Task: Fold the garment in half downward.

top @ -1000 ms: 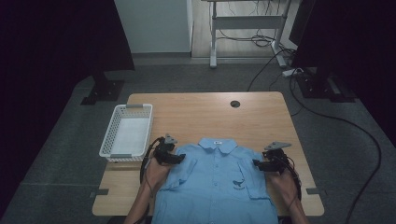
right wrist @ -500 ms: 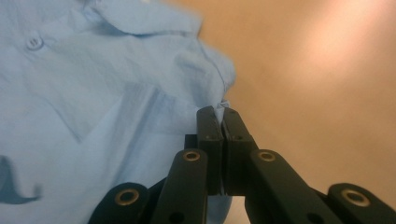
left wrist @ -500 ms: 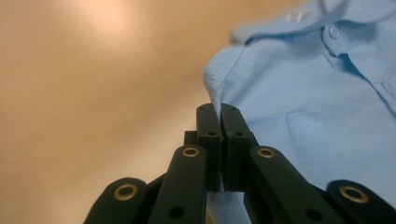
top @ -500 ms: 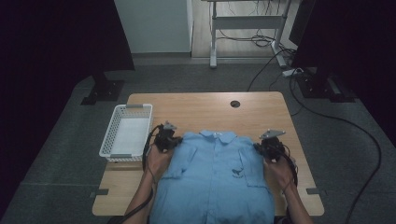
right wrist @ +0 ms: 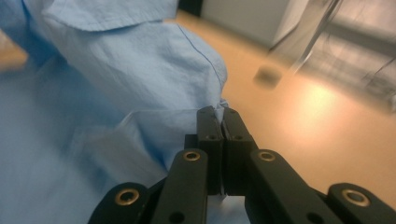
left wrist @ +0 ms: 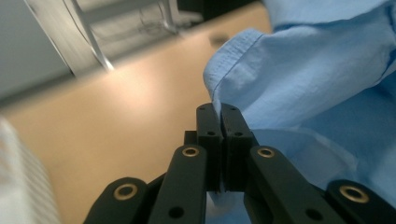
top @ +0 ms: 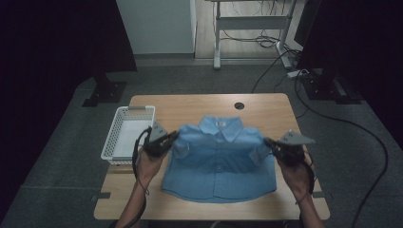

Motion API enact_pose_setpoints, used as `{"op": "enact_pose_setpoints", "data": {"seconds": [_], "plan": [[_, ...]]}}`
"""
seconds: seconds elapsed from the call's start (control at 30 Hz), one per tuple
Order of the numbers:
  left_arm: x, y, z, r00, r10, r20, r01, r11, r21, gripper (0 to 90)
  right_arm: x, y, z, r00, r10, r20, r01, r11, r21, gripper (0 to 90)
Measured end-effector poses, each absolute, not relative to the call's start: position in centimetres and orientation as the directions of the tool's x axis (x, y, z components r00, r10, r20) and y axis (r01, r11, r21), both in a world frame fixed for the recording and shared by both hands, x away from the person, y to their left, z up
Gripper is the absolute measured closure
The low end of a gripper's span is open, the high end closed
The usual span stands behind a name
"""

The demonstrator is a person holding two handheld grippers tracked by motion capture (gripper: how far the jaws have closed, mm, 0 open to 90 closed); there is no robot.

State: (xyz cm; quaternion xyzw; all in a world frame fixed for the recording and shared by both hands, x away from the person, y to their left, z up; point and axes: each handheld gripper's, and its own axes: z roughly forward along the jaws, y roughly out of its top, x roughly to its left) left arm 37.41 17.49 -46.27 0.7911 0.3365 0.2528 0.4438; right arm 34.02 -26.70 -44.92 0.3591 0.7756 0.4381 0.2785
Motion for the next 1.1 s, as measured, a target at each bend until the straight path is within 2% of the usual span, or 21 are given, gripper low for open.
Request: {"op": "enact_pose_setpoints", "data": {"seconds": [0.1,0.27,0.43,0.63,0.7,0.83,0.9,1.0,1.07,1.1], "plan": [[36.1,17.6,-49.6,0.66,0.748,0.07,0.365,-0.4,0.841,87.8,33.1,-26.6,-48.8,-0.609,0.789,-0.079,0.384,0.38,0.842,87.4],[34.4,17.7,-52.7,0.668,0.74,0.074,0.415,-0.453,0.789,87.6,32.4,-26.3,-52.1,-0.639,0.768,-0.036,0.461,0.42,0.782,87.3],[34.0,18.2,-53.9,0.676,0.736,0.037,0.458,-0.459,0.761,87.1,32.2,-26.2,-54.1,-0.658,0.753,0.01,0.515,0.44,0.735,86.9],[34.2,18.2,-54.5,0.675,0.737,0.016,0.486,-0.461,0.742,83.8,32.1,-26.2,-54.5,-0.664,0.747,0.033,0.533,0.441,0.722,83.9],[34.4,18.4,-54.4,0.668,0.744,0.005,0.499,-0.452,0.74,74.8,32.1,-26.3,-54.5,-0.66,0.75,0.041,0.538,0.434,0.722,78.8],[34.6,18.6,-53.5,0.668,0.744,0.024,0.478,-0.454,0.752,53.2,32.3,-26.9,-54.4,-0.649,0.757,0.076,0.557,0.405,0.725,61.4],[34.8,18.6,-52.7,0.678,0.735,0.018,0.462,-0.445,0.767,45.7,32.4,-27.1,-54.2,-0.641,0.762,0.093,0.565,0.386,0.729,52.4],[35.1,18.2,-52.0,0.696,0.718,0.013,0.452,-0.452,0.769,39.5,32.8,-27.3,-53.5,-0.632,0.769,0.1,0.558,0.361,0.747,36.9],[35.6,17.4,-51.2,0.709,0.705,0.021,0.442,-0.467,0.766,37.5,33.0,-27.3,-53.1,-0.629,0.771,0.105,0.554,0.349,0.756,29.8],[35.6,17.4,-51.2,0.709,0.705,0.021,0.442,-0.467,0.766,37.0,33.0,-27.3,-53.1,-0.629,0.771,0.105,0.554,0.349,0.756,29.8]]}}
